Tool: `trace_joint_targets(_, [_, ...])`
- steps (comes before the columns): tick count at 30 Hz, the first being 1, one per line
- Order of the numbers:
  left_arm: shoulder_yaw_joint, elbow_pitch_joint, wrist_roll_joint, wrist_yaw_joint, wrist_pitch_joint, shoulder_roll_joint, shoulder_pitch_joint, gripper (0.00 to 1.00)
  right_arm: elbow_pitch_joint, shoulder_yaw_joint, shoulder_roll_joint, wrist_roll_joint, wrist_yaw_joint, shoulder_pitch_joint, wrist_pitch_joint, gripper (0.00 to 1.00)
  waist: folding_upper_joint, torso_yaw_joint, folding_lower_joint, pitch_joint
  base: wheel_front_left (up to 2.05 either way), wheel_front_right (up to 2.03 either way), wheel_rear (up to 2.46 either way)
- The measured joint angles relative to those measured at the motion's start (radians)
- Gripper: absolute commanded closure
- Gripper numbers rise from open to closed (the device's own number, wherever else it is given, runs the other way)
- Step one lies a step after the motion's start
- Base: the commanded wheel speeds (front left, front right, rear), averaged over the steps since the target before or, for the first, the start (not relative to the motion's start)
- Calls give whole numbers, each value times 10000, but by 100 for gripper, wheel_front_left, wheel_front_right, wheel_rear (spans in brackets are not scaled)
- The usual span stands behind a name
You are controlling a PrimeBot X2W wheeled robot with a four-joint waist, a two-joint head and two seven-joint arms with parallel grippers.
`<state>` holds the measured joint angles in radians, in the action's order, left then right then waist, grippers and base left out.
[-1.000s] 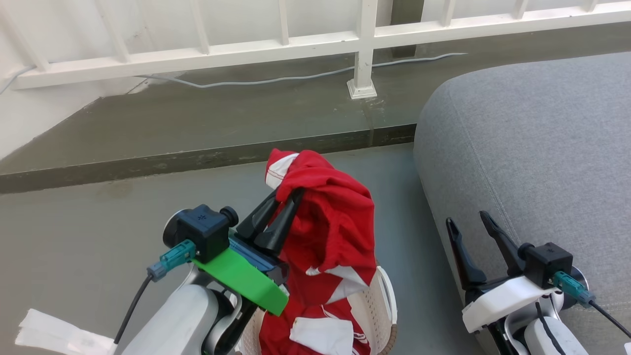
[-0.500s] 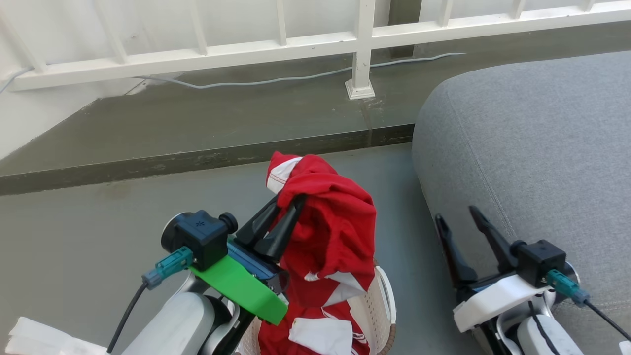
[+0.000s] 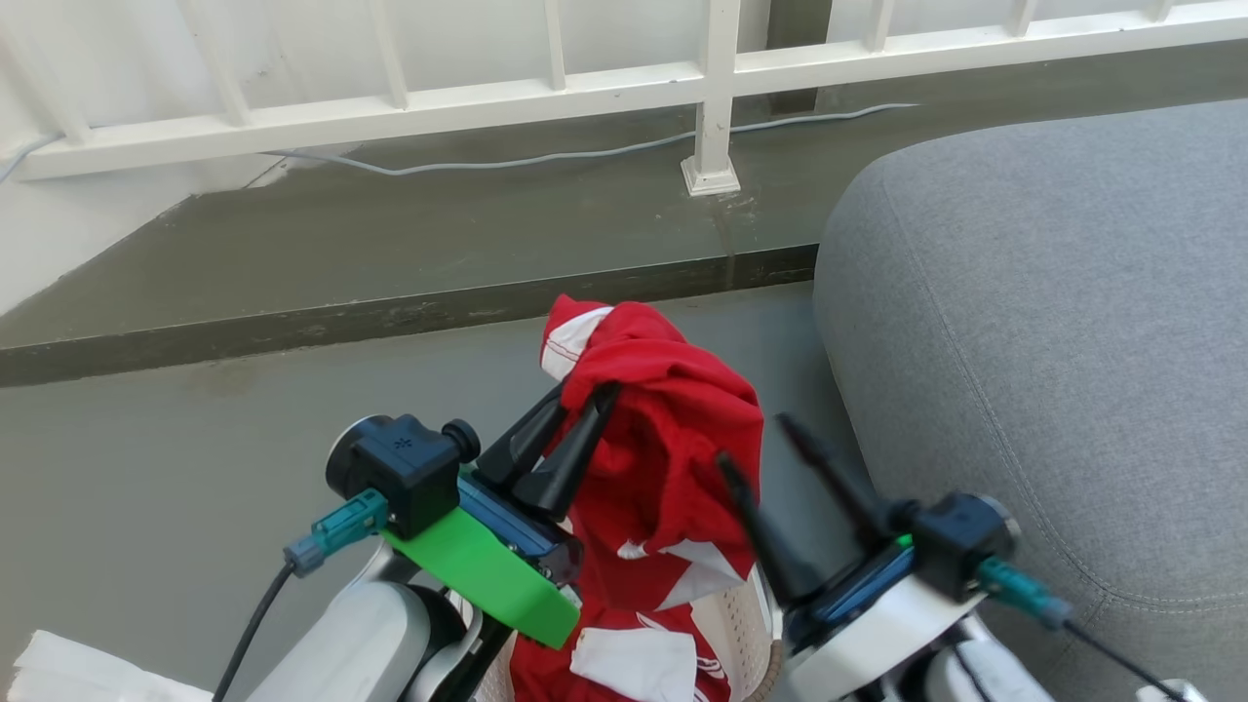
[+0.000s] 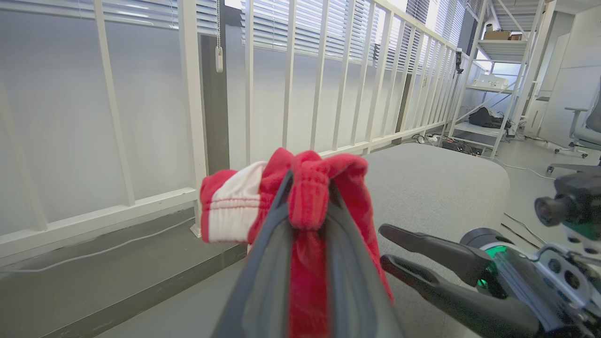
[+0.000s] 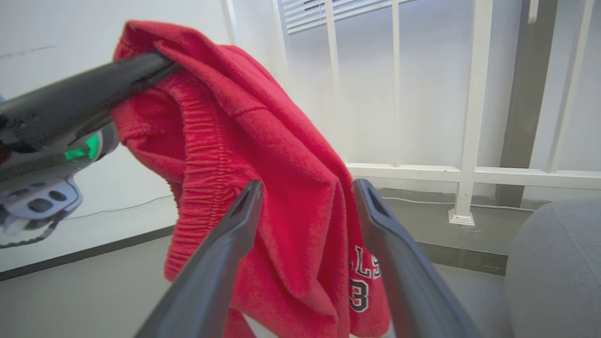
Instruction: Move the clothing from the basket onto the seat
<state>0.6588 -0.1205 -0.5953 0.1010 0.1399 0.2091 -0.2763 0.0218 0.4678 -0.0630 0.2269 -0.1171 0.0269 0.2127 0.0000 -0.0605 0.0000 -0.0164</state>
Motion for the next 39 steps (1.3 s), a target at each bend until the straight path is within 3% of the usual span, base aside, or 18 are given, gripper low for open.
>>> trace_joint_targets(10, [226,-192,-13,0,-161,-8,2,100,-111,1684,10,384,-61,-139,-462,0,0,30,0,56,0,0,0])
trace_joint_targets(20, [416,-357,-15,0,-265,-40,1,100,-1304,2063,-6,215,-61,-1125,-550,0,0,162,0,123,0,0,0])
trace_joint_targets(22, [485,-395,-15,0,-299,-42,1,100,-1482,2050,-8,280,-61,-1265,-537,100,0,175,0,135,0,0,0])
trace_joint_targets(37, [568,-637,-13,0,-336,-73,0,100,-2276,2088,2,763,-61,-1918,-105,100,0,220,0,139,0,0,0])
trace_joint_targets(39, [569,-681,-13,0,-336,-73,0,60,-2345,2027,0,823,-61,-2017,-29,100,0,206,0,129,0,0,0])
